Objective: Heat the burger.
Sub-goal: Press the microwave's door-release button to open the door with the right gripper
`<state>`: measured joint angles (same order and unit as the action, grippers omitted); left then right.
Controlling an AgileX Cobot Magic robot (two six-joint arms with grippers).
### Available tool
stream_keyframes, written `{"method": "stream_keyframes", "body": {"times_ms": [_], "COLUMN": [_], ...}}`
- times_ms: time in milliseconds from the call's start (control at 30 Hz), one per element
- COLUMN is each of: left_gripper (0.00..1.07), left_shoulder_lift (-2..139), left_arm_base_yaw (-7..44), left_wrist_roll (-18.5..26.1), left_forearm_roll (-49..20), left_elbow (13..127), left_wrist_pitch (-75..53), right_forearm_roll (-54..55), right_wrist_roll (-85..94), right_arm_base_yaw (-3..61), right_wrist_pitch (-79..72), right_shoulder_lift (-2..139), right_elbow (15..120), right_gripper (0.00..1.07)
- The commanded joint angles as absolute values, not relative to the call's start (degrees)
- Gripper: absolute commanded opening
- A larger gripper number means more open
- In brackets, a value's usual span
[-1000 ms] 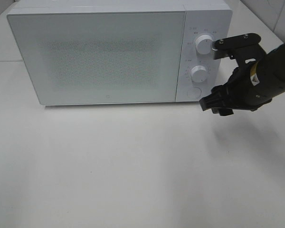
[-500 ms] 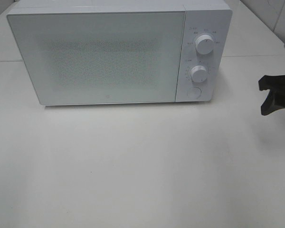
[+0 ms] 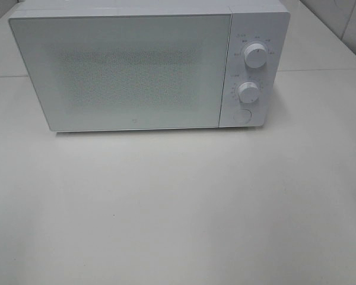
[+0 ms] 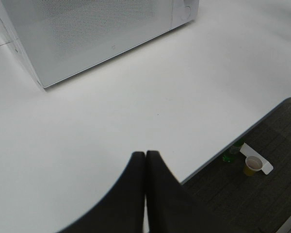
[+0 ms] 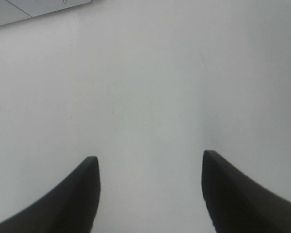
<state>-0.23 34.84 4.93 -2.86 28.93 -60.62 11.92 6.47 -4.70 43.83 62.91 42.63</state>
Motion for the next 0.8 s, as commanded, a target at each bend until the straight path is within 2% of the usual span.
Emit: {"method": "stream_keyframes", "body": {"times_ms": [33,433,800], "left_gripper": [0.00,0.00,0.00], "left_shoulder_lift": [-1.4,-1.4,-1.4], "left_arm_base_yaw": [34.7,34.7,34.7], "left_wrist_roll": [5.0,5.0,5.0], "left_forearm_roll": [-3.0,-3.0,-3.0], "left_elbow": [28.8,28.8,28.8], "left_wrist_pitch": [-59.7,-59.7,-59.7], "right_forearm_roll": [9.3,8.5,7.8], "right_wrist_roll": [6.6,8.0,7.6], "right_arm_base_yaw": [-5.0,-5.0,-5.0], "right_wrist_pitch": [49.3,53.3,57.2], "right_shoulder_lift": [53.4,32.1,19.9], "right_elbow": [39.2,30.5,29.4], "right_gripper": [0.58,0.58,0.58]}}
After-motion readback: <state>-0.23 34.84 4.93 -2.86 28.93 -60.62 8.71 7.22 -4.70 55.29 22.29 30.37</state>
